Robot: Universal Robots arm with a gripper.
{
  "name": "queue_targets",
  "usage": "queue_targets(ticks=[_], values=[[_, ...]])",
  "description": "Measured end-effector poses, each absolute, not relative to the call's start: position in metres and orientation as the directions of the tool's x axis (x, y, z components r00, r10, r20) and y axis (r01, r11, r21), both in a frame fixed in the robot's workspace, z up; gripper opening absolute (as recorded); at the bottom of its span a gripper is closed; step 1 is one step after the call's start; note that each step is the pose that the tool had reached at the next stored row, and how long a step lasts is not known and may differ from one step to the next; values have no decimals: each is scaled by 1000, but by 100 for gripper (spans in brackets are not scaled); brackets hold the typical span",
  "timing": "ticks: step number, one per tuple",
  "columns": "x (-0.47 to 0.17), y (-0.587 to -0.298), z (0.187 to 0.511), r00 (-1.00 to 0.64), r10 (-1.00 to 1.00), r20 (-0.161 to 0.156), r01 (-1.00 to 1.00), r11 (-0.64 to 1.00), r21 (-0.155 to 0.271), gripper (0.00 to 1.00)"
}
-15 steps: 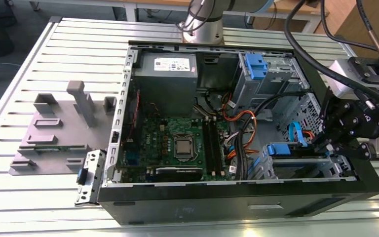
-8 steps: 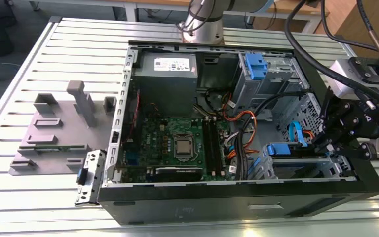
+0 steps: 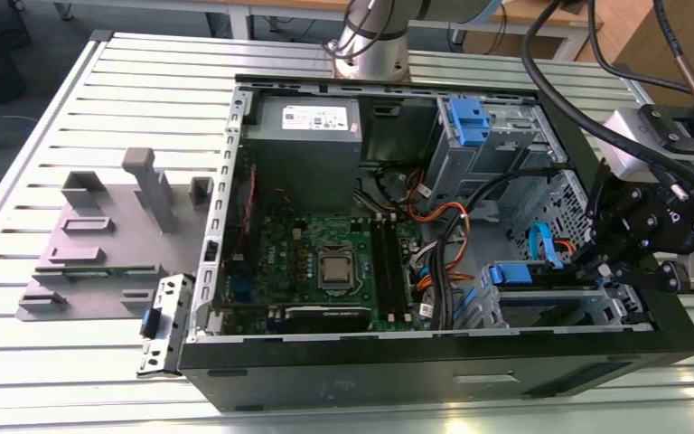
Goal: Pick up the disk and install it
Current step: 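Insert the second disk wire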
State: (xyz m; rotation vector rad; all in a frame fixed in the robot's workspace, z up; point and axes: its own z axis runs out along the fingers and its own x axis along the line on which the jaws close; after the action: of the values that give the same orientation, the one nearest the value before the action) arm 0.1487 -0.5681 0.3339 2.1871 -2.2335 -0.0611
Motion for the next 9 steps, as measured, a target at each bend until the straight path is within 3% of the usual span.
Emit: queue_targets(ticks=[4, 5, 9], values=[[149, -568, 334, -21, -1000, -17, -999, 21, 38, 23], [149, -568, 334, -21, -1000, -17, -999, 21, 38, 16], [149, -568, 334, -21, -1000, -17, -999, 21, 38, 16]])
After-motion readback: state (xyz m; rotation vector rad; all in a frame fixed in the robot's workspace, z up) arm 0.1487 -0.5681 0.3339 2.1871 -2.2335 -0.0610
